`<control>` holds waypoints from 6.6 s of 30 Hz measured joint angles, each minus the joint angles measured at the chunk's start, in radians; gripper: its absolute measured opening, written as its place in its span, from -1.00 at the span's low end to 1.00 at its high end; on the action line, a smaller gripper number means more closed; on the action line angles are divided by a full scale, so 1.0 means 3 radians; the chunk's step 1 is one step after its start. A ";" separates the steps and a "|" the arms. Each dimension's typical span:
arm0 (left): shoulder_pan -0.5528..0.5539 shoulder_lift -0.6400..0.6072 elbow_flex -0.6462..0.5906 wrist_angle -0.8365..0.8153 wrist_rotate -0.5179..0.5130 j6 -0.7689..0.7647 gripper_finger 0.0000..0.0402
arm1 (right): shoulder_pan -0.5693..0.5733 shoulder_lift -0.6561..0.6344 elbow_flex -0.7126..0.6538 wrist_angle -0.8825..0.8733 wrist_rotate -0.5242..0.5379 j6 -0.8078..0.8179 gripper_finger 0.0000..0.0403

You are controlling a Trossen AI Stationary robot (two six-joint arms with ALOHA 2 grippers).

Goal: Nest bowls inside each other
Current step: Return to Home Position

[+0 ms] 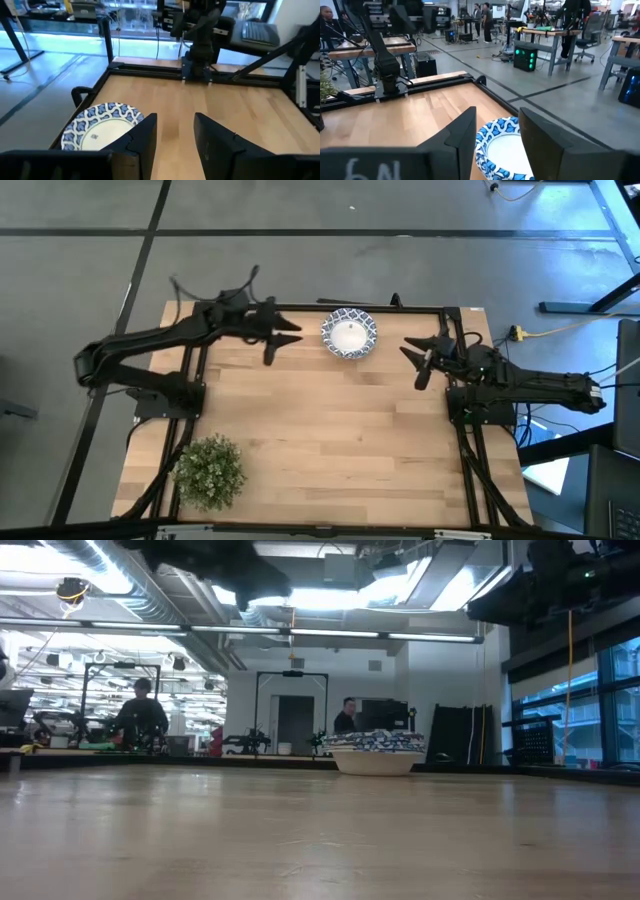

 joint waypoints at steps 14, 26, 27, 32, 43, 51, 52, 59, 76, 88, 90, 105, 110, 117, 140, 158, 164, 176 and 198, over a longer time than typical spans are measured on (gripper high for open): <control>0.0061 -0.1137 -0.0954 0.0139 0.0046 -0.0192 -0.38 | 0.0001 -0.0245 0.0000 0.0006 -0.0155 -0.0141 -0.26; 0.0207 -0.1337 -0.1208 0.0291 0.0066 -0.0250 -0.38 | -0.0372 -0.0238 0.0000 0.0066 -0.0501 -0.0235 -0.26; 0.0225 -0.1337 -0.1208 0.0291 0.0100 -0.0250 -0.38 | -0.0430 -0.0211 0.0000 0.0034 -0.0519 -0.0236 -0.26; 0.0336 -0.1335 -0.1208 0.0290 0.0178 -0.0237 -0.38 | -0.0786 -0.0082 0.0000 0.0065 -0.0881 -0.0301 -0.26; 0.0645 -0.1334 -0.1286 0.0174 0.0190 -0.0162 -0.38 | -0.1547 0.0038 -0.0001 0.0190 -0.1537 -0.0293 -0.26; 0.0661 -0.1502 -0.1662 0.0516 0.0189 -0.0262 -0.38 | -0.1638 0.0032 -0.0151 0.0367 -0.1641 -0.0187 -0.26; 0.0661 -0.1550 -0.1709 0.0590 0.0190 -0.0300 -0.38 | -0.1637 0.0031 -0.0226 0.0495 -0.1645 -0.0117 -0.26; 0.0661 -0.1924 -0.1911 0.0624 0.0188 -0.0357 -0.38 | -0.1637 0.0027 -0.0644 0.1111 -0.1644 0.0109 -0.26; 0.0661 -0.2455 -0.2375 0.0537 0.0063 -0.0274 -0.38 | -0.1631 0.0027 -0.0745 0.1153 -0.1748 0.0040 -0.26; 0.0661 -0.2568 -0.2463 0.0477 0.0060 -0.0274 -0.38 | -0.1631 0.0027 -0.0745 0.1148 -0.1747 0.0052 -0.26; 0.0661 -0.2569 -0.2463 0.0480 0.0060 -0.0273 -0.38 | -0.1631 0.0027 -0.0745 0.1146 -0.1747 0.0049 -0.26; 0.0661 -0.2567 -0.2463 0.0478 0.0060 -0.0273 -0.38 | -0.1631 0.0027 -0.0745 0.1145 -0.1747 0.0042 -0.26; 0.0661 -0.2567 -0.2463 0.0480 0.0060 -0.0273 -0.38 | -0.1631 0.0027 -0.0745 0.1145 -0.1747 0.0042 -0.26; 0.0661 -0.2567 -0.2463 0.0480 0.0060 -0.0273 -0.38 | -0.1631 0.0027 -0.0745 0.1145 -0.1747 0.0043 -0.26; 0.0661 -0.2566 -0.2465 0.0481 0.0060 -0.0273 -0.38 | -0.1631 0.0027 -0.0744 0.1145 -0.1747 0.0042 -0.26; 0.0660 -0.2565 -0.2465 0.0481 0.0060 -0.0272 -0.38 | -0.1633 0.0027 -0.0744 0.1146 -0.1747 0.0042 -0.26; 0.0661 -0.2566 -0.2465 0.0481 0.0060 -0.0272 -0.38 | -0.1632 0.0028 -0.0744 0.1145 -0.1747 0.0042 -0.26; 0.0660 -0.2565 -0.2465 0.0481 0.0060 -0.0272 -0.38 | -0.1633 0.0028 -0.0744 0.1146 -0.1747 0.0042 -0.26; 0.0660 -0.2565 -0.2465 0.0481 0.0060 -0.0272 -0.38 | -0.1632 0.0028 -0.0744 0.1145 -0.1747 0.0043 -0.26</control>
